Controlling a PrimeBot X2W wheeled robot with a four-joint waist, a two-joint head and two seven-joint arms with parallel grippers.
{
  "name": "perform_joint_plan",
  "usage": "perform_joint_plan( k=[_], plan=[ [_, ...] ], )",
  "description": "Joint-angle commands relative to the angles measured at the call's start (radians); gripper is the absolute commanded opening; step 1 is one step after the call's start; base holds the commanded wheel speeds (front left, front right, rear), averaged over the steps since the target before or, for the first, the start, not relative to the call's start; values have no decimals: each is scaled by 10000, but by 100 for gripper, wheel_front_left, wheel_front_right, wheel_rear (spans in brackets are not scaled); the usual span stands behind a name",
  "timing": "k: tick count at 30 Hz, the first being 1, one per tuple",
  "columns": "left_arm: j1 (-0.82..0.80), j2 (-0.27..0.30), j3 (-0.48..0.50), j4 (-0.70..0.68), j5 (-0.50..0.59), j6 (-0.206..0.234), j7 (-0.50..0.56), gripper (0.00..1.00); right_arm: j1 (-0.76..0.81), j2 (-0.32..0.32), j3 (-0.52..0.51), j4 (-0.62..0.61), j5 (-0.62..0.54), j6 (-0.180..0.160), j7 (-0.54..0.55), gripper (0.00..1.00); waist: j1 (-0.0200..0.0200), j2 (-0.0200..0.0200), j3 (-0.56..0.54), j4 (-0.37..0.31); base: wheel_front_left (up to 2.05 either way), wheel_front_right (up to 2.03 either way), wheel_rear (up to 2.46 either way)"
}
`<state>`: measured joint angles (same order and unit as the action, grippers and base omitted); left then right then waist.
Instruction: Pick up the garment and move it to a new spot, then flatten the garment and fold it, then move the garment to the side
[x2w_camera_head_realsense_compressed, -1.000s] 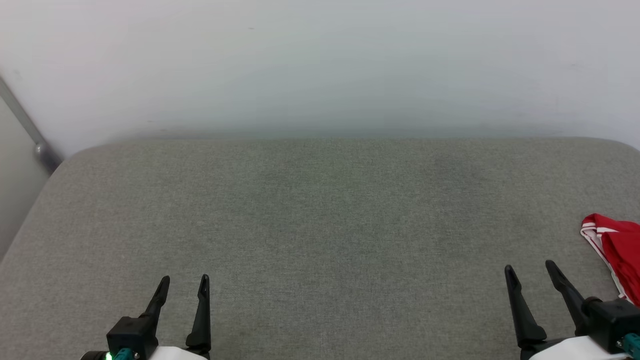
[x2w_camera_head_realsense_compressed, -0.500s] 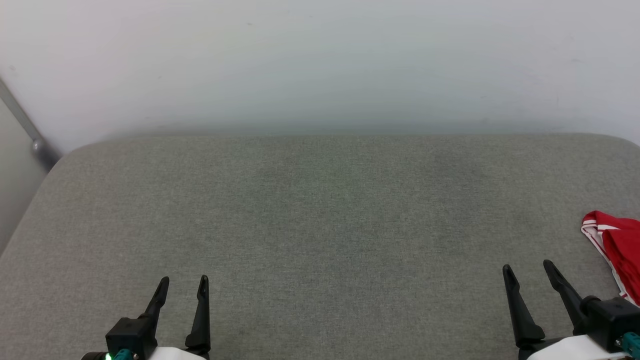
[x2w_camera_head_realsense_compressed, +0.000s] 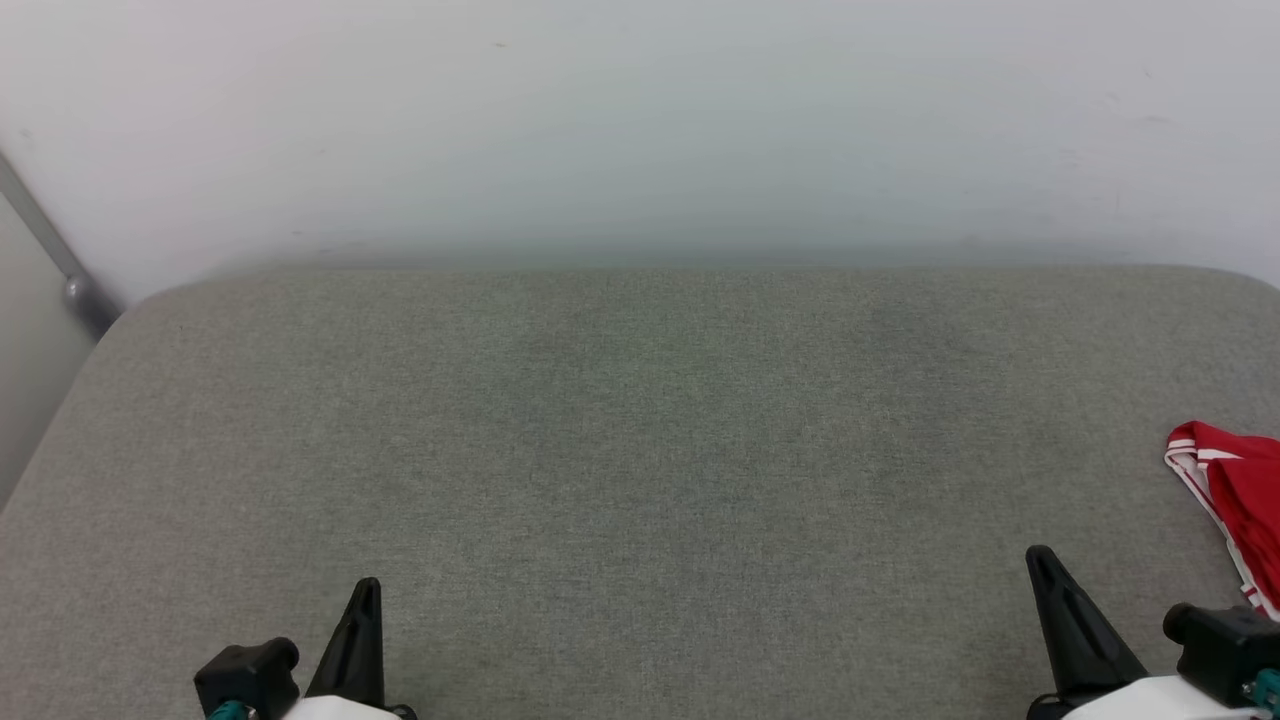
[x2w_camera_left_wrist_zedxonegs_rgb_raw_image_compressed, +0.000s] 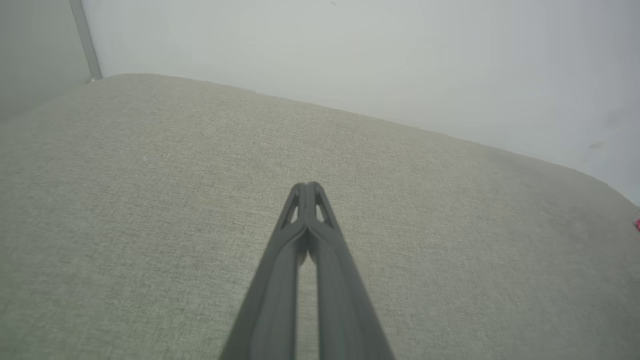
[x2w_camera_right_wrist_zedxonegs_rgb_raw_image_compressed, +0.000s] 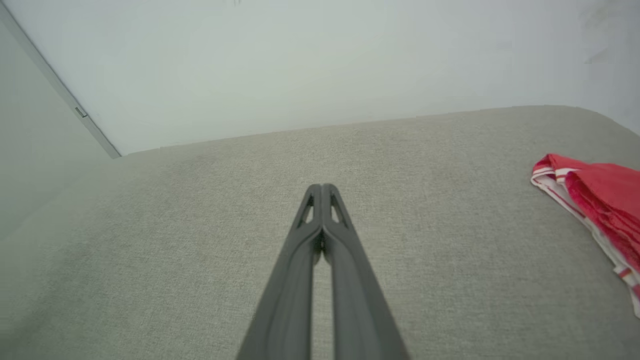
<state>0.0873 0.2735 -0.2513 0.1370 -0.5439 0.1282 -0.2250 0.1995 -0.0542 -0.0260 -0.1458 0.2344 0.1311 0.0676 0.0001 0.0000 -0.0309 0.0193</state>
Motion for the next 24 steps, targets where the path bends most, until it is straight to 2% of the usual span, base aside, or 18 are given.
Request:
perform_joint_plan(
  k=[1,24],
  plan=[
    [-290,1,189,-91,-398,-113,84,0,-329,-96,3,-1,577,0,-54,0,0,0,5,-3,0,0,0],
    [-848,-585,1136,312,-3553,-871,993,0,-1197,-283,33,1173,4768,-1,-144,0,0,0,70,-41,0,0,0]
  ],
)
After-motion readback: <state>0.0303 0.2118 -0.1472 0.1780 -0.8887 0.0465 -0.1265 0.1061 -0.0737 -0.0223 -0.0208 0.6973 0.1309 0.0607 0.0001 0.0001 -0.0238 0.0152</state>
